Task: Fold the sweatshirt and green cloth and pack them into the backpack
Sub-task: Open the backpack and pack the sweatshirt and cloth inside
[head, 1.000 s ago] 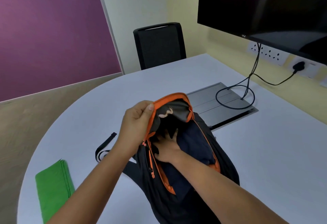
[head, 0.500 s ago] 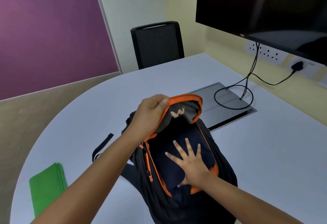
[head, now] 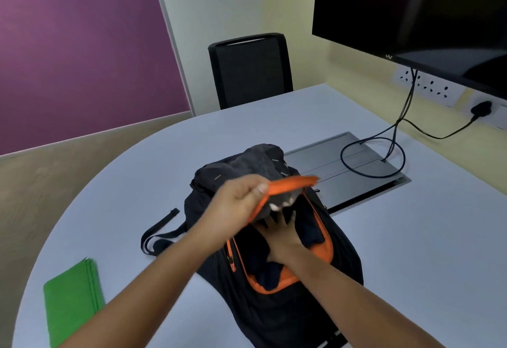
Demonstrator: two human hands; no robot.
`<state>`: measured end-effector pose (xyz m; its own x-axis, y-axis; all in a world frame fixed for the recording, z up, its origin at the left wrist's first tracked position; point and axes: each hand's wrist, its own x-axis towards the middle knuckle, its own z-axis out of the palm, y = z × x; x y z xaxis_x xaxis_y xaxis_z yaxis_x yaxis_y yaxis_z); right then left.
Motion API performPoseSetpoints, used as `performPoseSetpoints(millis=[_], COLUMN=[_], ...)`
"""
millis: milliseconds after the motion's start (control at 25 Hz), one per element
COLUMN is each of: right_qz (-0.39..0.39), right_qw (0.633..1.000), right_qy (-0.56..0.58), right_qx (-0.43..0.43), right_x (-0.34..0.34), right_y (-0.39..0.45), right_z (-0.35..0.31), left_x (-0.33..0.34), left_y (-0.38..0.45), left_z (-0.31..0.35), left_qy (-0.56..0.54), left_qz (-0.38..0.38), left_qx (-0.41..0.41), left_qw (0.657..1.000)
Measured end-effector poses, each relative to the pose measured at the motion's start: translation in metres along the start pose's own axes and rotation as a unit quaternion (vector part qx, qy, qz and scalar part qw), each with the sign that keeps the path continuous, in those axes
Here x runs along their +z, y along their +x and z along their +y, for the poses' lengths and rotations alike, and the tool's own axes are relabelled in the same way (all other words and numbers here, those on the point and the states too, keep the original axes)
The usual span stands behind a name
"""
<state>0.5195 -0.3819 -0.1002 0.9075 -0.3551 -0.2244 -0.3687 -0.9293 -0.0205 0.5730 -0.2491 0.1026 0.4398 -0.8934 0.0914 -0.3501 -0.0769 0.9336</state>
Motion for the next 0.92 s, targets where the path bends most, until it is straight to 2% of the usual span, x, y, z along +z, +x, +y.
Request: performPoseSetpoints(millis=[80, 160, 240, 360, 440, 560, 600, 680, 760, 840, 920], right_qz=[0.017, 0.078, 0.133, 0.192, 0.247, 0.31, 0.321, 0.318, 0.274, 0.187, 0.102], right_qw=[1.0, 0.996, 0.99, 0.97, 0.954, 0.923, 0.913, 0.898, 0.895, 0.905, 0.91], right_qy=[0.002, 0.024, 0.049, 0.146, 0.171, 0.224, 0.239, 0.244, 0.246, 0.285, 0.345], right_qx=[-0.013, -0.02, -0.004, 0.034, 0.016, -0.05, -0.084, -0.18, -0.254, -0.254, -0.208], right_x=[0.007, 0.019, 0.035, 0.051, 0.044, 0.022, 0.014, 0.009, 0.019, 0.029, 0.034], right_y=[-0.011, -0.035, -0.066, -0.11, -0.13, -0.144, -0.146, -0.142, -0.131, -0.114, -0.088], right_z=[-0.001, 0.004, 0.015, 0.035, 0.036, 0.007, -0.012, -0.058, -0.105, -0.148, -0.187], left_x=[-0.017, -0.033, -0.042, -0.054, -0.065, -0.077, -0.08, -0.094, -0.115, -0.141, -0.166], left_y=[0.015, 0.026, 0.034, 0.042, 0.034, -0.001, -0.018, -0.052, -0.089, -0.132, -0.176], left_z=[-0.021, -0.037, -0.052, -0.084, -0.107, -0.135, -0.143, -0.166, -0.196, -0.226, -0.252], left_qy=[-0.061, -0.088, -0.079, -0.05, -0.036, -0.041, -0.057, -0.07, -0.047, 0.019, 0.136], left_qz=[0.095, 0.181, 0.216, 0.241, 0.239, 0.136, 0.124, 0.163, 0.245, 0.333, 0.392], left_qx=[-0.042, -0.083, -0.101, -0.15, -0.217, -0.284, -0.293, -0.306, -0.313, -0.337, -0.389], left_qw=[0.993, 0.976, 0.968, 0.958, 0.946, 0.948, 0.946, 0.935, 0.917, 0.881, 0.823])
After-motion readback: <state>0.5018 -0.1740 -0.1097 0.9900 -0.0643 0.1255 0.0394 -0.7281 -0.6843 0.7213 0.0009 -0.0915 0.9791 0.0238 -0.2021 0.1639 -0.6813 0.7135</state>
